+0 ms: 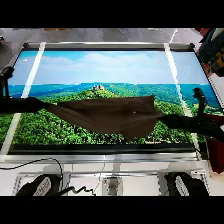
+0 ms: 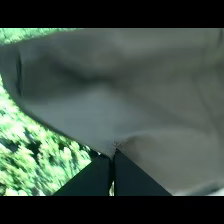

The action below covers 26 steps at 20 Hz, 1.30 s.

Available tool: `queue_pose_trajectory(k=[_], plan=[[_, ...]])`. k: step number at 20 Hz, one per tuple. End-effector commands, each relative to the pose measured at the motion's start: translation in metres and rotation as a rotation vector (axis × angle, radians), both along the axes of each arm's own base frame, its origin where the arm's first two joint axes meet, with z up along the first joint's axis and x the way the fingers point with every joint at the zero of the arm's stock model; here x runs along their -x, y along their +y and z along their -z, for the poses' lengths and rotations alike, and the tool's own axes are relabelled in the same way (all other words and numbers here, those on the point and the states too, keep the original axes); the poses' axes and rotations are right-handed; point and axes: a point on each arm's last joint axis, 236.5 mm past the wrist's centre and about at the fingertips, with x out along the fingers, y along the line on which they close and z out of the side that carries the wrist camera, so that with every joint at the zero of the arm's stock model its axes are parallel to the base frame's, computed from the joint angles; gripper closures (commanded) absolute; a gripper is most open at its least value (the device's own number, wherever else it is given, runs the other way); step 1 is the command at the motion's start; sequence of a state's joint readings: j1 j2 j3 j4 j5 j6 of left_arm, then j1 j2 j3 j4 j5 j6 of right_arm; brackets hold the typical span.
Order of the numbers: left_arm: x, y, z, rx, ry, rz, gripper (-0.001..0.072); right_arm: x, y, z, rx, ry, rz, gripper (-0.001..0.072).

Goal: Fold the clothes and pants, and hang the long-sleeved shirts on hangers.

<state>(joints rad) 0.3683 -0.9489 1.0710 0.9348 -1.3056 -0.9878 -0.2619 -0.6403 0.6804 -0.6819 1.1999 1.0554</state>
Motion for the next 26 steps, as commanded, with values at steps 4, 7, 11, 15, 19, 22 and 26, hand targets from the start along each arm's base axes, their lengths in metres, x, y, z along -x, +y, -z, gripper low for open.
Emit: queue_pose_trajectory(k=[4,7,11,15,19,22,26], plan=[[-0.017,0.006,0.047,0.012,-0.01,-0.115,0.0699,-0.076,-0.031,-0.015,-0.09,-0.133,0.269,0.0698],[-0.03,-0.004,0.107,0.039,0.057,-0.151,0.0699,-0.126,-0.025,0.029,-0.076,-0.105,0.372,0.0697],[-0.074,0.004,0.143,-0.015,-0.003,-0.238,0.0698,-0.18,-0.057,0.075,0.075,-0.192,0.613,0.0697],[-0.093,0.017,0.14,-0.015,-0.071,-0.319,0.0697,-0.183,-0.061,0.102,0.108,-0.147,0.626,0.069],[-0.09,0.014,0.141,-0.007,-0.055,-0.311,0.0021,-0.178,-0.048,0.108,0.092,-0.109,0.577,0.0088],[-0.076,0.009,0.149,0.015,0.013,-0.277,0.002,-0.175,-0.043,0.11,0.084,-0.093,0.556,0.0096],[-0.055,0.039,0.158,0.134,0.152,-0.423,0.0021,-0.165,-0.024,0.118,0.061,-0.036,0.481,0.0096]])
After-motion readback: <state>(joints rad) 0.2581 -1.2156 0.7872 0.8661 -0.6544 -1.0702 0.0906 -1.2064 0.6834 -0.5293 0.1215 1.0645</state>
